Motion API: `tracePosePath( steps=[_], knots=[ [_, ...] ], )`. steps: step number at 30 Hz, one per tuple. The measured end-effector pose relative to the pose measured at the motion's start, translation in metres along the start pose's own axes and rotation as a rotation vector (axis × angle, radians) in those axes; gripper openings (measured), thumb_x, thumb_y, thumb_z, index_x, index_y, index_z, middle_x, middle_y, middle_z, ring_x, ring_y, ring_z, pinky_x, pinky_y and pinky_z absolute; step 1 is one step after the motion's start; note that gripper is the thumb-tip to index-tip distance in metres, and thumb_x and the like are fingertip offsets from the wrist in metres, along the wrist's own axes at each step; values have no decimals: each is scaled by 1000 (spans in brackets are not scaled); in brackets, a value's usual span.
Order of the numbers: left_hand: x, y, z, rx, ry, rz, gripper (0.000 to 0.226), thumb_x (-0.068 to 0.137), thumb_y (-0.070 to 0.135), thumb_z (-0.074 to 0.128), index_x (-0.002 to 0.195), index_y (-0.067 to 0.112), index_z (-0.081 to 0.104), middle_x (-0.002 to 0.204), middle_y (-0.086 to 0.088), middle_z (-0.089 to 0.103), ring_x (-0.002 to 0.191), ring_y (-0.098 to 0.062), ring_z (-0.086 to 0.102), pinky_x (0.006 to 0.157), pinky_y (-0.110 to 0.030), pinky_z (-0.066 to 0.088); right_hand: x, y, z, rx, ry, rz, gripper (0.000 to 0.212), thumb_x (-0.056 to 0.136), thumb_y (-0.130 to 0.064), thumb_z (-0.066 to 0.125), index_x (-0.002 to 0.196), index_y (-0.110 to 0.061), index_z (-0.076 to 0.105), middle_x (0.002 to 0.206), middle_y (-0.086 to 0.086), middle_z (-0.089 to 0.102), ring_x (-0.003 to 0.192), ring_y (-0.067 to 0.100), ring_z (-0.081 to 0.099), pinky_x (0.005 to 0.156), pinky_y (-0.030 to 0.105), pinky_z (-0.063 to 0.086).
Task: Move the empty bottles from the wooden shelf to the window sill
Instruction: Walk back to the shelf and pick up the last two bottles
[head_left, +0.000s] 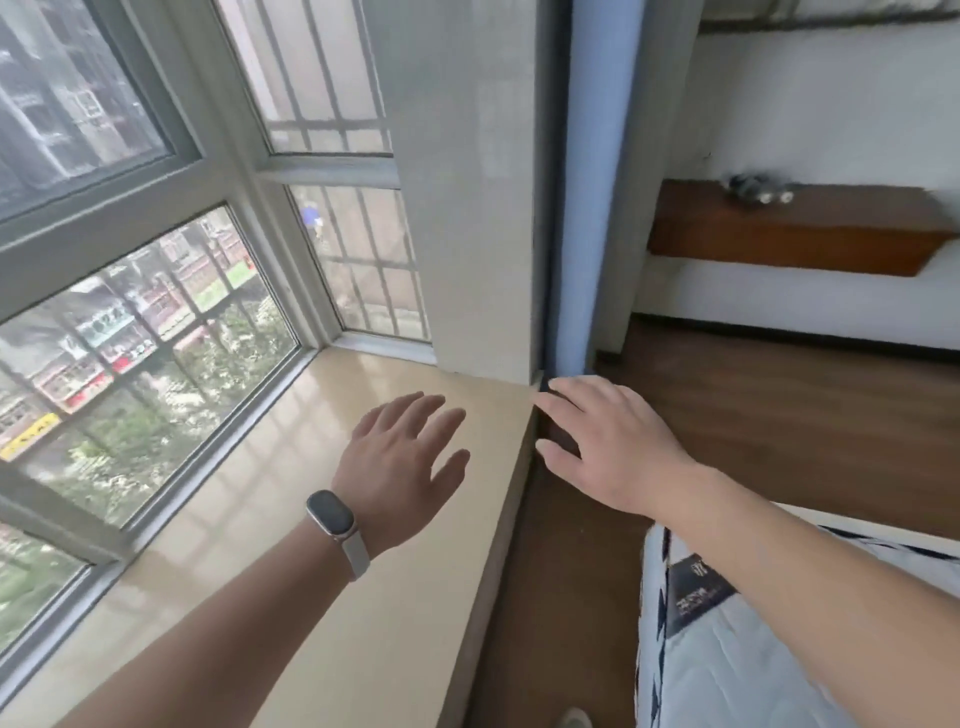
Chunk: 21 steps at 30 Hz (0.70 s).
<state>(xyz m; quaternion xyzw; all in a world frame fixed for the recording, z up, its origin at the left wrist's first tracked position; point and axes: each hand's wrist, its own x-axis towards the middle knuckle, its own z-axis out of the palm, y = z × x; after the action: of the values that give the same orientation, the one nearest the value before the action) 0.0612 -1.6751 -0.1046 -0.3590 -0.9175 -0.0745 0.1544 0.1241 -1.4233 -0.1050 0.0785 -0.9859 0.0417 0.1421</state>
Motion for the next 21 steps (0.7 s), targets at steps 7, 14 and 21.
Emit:
tracePosePath(
  steps=[7,14,21],
  knots=[
    [122,49,29,-24,17,152,48,94,46,44,129,20,64,132,-9,66,123,-36,61,99,-51,50,9,114,-15,-24,61,164,53,87,-49,44,120,-14,66,122,8,66,111,33,61,88,46,52],
    [200,102,55,-59,2,283,49,93,47,45,126,19,67,130,-8,66,122,-34,60,96,-49,49,-11,184,-31,-52,111,308,53,86,-47,45,118,-13,68,121,9,67,108,34,63,83,45,53],
    [264,131,71,-76,28,411,50,94,48,43,126,17,67,131,-10,66,120,-36,62,96,-51,50,-18,229,-40,-82,107,448,53,89,-49,42,124,-16,64,125,5,63,112,32,59,88,45,50]
  ],
)
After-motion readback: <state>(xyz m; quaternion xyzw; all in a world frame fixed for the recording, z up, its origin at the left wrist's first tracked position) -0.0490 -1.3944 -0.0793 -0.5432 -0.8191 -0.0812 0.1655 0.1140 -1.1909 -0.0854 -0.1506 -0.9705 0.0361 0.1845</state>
